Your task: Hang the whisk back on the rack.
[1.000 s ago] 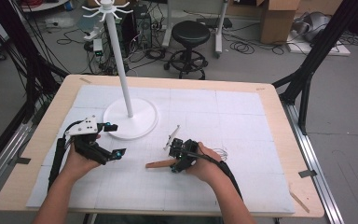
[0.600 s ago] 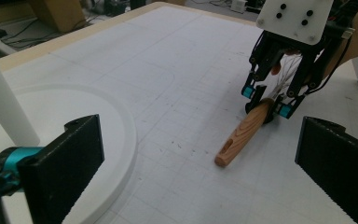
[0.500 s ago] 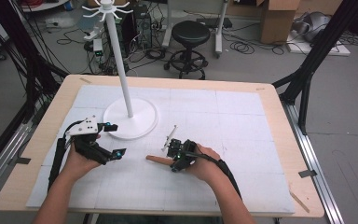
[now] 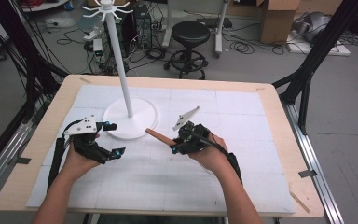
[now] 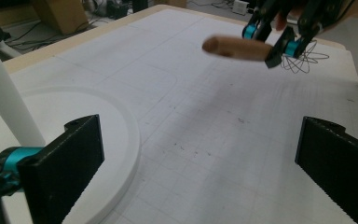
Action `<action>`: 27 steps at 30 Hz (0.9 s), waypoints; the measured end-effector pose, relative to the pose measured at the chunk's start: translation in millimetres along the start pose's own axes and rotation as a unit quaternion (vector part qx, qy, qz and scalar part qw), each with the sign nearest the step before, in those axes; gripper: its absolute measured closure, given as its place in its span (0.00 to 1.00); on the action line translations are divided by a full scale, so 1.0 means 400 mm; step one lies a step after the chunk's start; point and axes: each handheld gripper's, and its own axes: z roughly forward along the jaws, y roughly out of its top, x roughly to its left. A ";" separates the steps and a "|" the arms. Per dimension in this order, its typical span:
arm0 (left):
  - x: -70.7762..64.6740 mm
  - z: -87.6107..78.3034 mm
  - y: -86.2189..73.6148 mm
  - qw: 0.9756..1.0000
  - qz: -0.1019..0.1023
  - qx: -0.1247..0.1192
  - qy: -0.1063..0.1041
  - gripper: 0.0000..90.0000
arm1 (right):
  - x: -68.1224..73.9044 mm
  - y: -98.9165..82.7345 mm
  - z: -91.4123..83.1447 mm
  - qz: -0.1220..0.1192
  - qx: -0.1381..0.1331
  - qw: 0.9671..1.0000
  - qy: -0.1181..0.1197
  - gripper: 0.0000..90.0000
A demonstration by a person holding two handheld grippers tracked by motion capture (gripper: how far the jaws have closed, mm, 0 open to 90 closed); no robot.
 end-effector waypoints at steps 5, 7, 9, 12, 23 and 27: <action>-0.002 -0.003 0.002 1.000 0.001 0.001 0.001 0.02 | -0.012 0.026 -0.043 0.005 -0.044 0.999 0.001 0.79; -0.003 -0.002 0.001 1.000 0.002 0.002 0.001 0.02 | -0.020 0.046 -0.067 0.003 -0.073 0.997 -0.003 0.79; -0.002 -0.002 0.001 1.000 0.003 0.003 0.002 0.02 | -0.023 0.054 -0.073 0.005 -0.080 0.997 -0.002 0.79; -0.001 -0.003 0.003 1.000 0.005 0.001 0.001 0.02 | -0.032 0.082 -0.096 0.002 -0.099 0.995 -0.010 0.79; -0.003 -0.004 0.005 1.000 0.005 0.000 0.002 0.02 | -0.056 0.130 -0.143 -0.007 -0.155 0.987 -0.030 0.79; -0.003 -0.006 0.006 1.000 0.004 -0.003 0.001 0.02 | -0.074 0.144 -0.166 0.001 -0.181 0.983 -0.031 0.79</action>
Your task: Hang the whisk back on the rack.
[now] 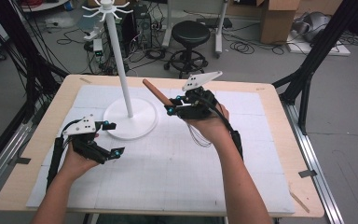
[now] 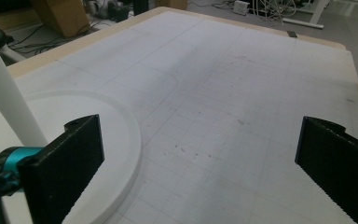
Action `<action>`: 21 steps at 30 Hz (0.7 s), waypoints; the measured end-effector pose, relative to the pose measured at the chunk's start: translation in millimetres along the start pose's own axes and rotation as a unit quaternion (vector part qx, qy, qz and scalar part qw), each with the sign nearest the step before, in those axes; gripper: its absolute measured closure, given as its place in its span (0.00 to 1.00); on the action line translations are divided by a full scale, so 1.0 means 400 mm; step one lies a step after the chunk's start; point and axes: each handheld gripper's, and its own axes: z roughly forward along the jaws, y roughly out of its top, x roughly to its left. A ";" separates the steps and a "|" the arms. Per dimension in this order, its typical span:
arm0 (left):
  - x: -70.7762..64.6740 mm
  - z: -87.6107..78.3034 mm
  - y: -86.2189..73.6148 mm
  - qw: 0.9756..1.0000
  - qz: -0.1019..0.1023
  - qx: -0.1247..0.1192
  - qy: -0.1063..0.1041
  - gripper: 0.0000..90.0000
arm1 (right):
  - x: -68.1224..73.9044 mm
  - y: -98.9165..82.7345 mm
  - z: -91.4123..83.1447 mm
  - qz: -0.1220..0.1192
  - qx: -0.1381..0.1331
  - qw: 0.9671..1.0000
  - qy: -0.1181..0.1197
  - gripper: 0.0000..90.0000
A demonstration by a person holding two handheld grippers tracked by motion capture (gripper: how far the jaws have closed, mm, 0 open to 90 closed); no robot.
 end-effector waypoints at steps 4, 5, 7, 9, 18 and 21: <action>0.000 0.000 0.000 1.000 0.002 0.003 0.002 0.02 | -0.011 0.017 -0.012 0.009 -0.015 1.000 -0.010 0.79; -0.001 0.001 -0.001 1.000 0.002 0.005 0.002 0.02 | -0.015 0.021 -0.013 0.008 -0.021 1.000 -0.015 0.79; -0.002 0.004 -0.001 1.000 0.003 0.008 0.002 0.02 | -0.020 0.028 -0.018 0.014 -0.031 0.999 -0.019 0.79; -0.002 0.004 -0.001 1.000 0.004 0.009 0.004 0.02 | -0.026 0.036 -0.022 0.017 -0.039 0.999 -0.025 0.79; -0.002 0.004 -0.001 1.000 0.003 0.006 0.002 0.02 | -0.047 0.078 -0.042 0.030 -0.086 0.995 -0.043 0.79; -0.003 0.006 -0.001 1.000 0.006 0.010 0.002 0.02 | -0.048 0.098 -0.042 0.027 -0.087 0.995 -0.047 0.79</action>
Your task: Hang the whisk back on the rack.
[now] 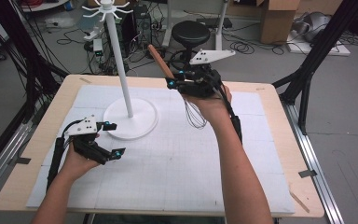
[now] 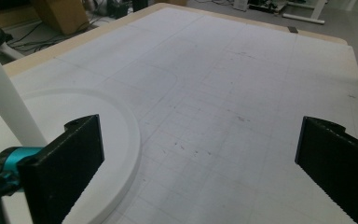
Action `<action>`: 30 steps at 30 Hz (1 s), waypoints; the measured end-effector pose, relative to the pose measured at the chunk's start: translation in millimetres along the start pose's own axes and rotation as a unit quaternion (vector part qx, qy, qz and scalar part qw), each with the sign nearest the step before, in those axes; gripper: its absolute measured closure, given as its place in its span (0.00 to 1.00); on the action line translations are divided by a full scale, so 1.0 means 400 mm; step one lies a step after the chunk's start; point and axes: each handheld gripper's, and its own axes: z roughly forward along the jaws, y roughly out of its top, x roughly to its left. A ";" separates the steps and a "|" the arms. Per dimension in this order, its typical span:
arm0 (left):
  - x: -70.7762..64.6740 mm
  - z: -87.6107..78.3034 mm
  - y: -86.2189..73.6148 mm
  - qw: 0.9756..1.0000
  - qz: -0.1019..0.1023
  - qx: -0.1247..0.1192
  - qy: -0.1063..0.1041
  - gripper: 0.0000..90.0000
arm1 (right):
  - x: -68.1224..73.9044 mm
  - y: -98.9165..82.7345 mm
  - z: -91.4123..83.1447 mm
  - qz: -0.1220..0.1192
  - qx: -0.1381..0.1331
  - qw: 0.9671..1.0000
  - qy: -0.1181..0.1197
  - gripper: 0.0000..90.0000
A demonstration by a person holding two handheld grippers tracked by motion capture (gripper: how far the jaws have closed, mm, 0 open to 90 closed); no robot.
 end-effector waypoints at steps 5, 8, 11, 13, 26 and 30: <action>0.001 -0.004 0.003 1.000 -0.001 -0.005 0.000 0.02 | 0.001 0.030 0.010 -0.013 0.007 1.000 -0.004 0.79; 0.000 -0.006 0.004 1.000 0.000 -0.004 0.000 0.02 | -0.001 0.049 0.015 -0.021 0.006 1.000 -0.008 0.79; -0.001 -0.006 0.004 1.000 0.001 -0.005 -0.001 0.02 | -0.003 0.061 0.014 -0.022 0.009 1.000 -0.010 0.79; -0.002 -0.006 0.004 1.000 0.000 -0.006 -0.001 0.02 | -0.007 0.070 0.012 -0.025 0.009 1.000 -0.013 0.79; -0.005 -0.010 0.010 1.000 0.004 -0.007 -0.002 0.02 | -0.024 0.121 0.013 -0.026 -0.006 0.999 -0.029 0.79; -0.003 -0.012 0.013 1.000 0.005 -0.010 -0.004 0.02 | -0.025 0.136 0.022 -0.030 -0.006 0.999 -0.033 0.79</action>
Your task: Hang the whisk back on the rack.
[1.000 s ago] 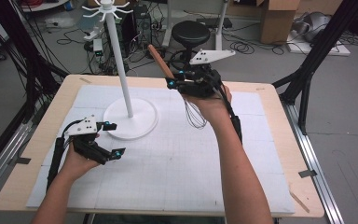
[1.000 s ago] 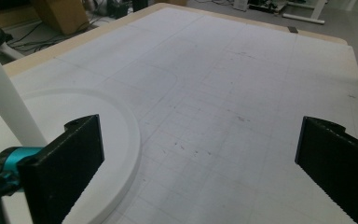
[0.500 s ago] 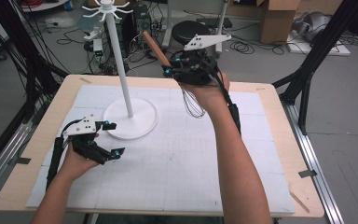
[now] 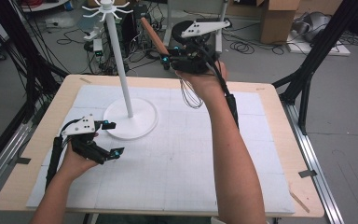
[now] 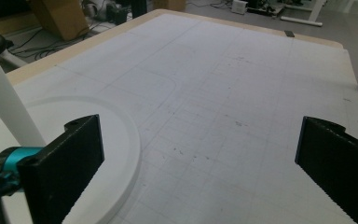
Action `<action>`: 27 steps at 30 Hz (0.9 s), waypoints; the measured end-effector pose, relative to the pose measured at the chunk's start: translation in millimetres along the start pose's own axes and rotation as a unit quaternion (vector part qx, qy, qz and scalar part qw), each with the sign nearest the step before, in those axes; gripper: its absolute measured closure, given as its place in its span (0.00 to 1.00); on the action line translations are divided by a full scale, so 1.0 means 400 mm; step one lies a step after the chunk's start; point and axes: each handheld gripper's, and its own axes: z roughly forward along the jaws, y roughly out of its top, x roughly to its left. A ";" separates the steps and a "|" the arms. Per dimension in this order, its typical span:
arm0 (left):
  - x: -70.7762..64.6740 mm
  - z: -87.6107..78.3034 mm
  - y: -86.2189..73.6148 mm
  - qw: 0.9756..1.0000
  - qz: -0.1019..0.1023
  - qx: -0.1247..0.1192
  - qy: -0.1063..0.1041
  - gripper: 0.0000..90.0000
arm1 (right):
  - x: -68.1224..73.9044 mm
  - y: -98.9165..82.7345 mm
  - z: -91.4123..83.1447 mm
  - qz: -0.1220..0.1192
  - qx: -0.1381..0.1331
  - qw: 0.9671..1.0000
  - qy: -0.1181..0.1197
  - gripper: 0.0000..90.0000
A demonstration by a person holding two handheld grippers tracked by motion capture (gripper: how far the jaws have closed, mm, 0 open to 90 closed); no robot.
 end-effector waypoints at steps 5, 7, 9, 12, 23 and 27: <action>0.000 -0.003 0.000 1.000 0.000 0.001 0.002 0.02 | -0.002 0.020 0.009 -0.002 -0.002 1.000 -0.004 0.79; -0.001 -0.003 0.001 1.000 -0.001 -0.001 0.002 0.02 | -0.005 0.026 0.014 -0.001 -0.002 1.000 -0.006 0.79; -0.001 -0.003 0.001 1.000 0.000 -0.001 0.001 0.02 | -0.006 0.028 0.017 -0.002 -0.002 1.000 -0.008 0.79; -0.001 -0.005 0.003 1.000 0.002 -0.003 0.002 0.02 | -0.008 0.033 0.025 0.001 -0.004 1.000 -0.008 0.79; 0.001 -0.011 0.004 1.000 0.001 -0.004 0.007 0.02 | -0.011 0.061 0.045 0.000 -0.007 1.000 -0.012 0.79; 0.002 -0.011 0.003 1.000 0.000 -0.002 0.007 0.02 | -0.013 0.064 0.052 0.003 -0.004 1.000 -0.016 0.79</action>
